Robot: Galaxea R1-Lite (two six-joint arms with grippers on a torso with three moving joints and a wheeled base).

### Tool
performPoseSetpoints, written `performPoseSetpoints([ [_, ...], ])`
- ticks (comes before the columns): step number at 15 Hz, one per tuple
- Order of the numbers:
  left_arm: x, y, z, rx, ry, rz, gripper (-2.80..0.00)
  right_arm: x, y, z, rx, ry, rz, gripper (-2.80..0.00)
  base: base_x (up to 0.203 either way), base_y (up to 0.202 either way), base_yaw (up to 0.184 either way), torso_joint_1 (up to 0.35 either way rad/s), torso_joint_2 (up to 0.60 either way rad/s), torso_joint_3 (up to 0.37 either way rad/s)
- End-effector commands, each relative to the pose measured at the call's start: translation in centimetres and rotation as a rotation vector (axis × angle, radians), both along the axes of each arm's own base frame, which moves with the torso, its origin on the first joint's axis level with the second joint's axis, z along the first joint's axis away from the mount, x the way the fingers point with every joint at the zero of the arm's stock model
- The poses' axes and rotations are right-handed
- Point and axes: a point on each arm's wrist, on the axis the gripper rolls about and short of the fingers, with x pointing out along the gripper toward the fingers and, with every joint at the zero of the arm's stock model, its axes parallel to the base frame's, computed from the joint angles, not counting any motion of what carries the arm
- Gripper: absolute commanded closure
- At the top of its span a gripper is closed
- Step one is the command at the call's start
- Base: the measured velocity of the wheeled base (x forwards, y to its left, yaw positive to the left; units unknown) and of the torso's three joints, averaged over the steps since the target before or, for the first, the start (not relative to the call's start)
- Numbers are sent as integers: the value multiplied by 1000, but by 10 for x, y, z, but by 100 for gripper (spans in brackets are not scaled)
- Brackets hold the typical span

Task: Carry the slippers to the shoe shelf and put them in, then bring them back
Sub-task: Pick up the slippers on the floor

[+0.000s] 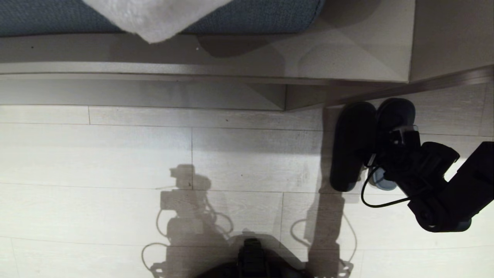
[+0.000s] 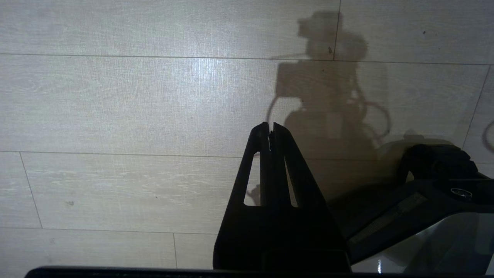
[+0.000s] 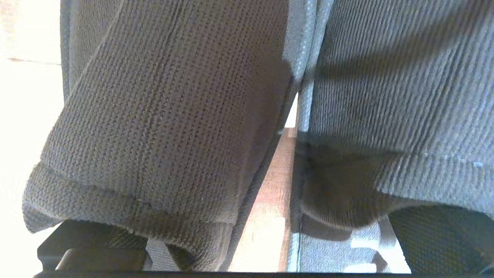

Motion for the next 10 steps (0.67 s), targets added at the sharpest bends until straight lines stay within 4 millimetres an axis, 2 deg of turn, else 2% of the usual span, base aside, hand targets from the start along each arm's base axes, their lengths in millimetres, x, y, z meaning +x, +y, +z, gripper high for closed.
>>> performPoseSetpoints([
  [1, 0, 0, 0, -1, 0, 0, 0, 3, 0, 3, -4, -23, 1, -280, 0, 0, 0, 0, 0, 0],
  [2, 0, 0, 0, -2, 0, 0, 0, 4, 0, 5, -6, -31, 2, -280, 0, 0, 0, 0, 0, 0],
  [3, 0, 0, 0, -1, 1, 0, 0, 7, 0, 6, -6, -40, 8, 0, 0, 0, 0, 0, 0, 0],
  [10, 0, 0, 0, -2, 2, 0, 0, 7, -3, 3, -18, -34, 78, 0, 0, 0, 0, 0, 0, 0],
])
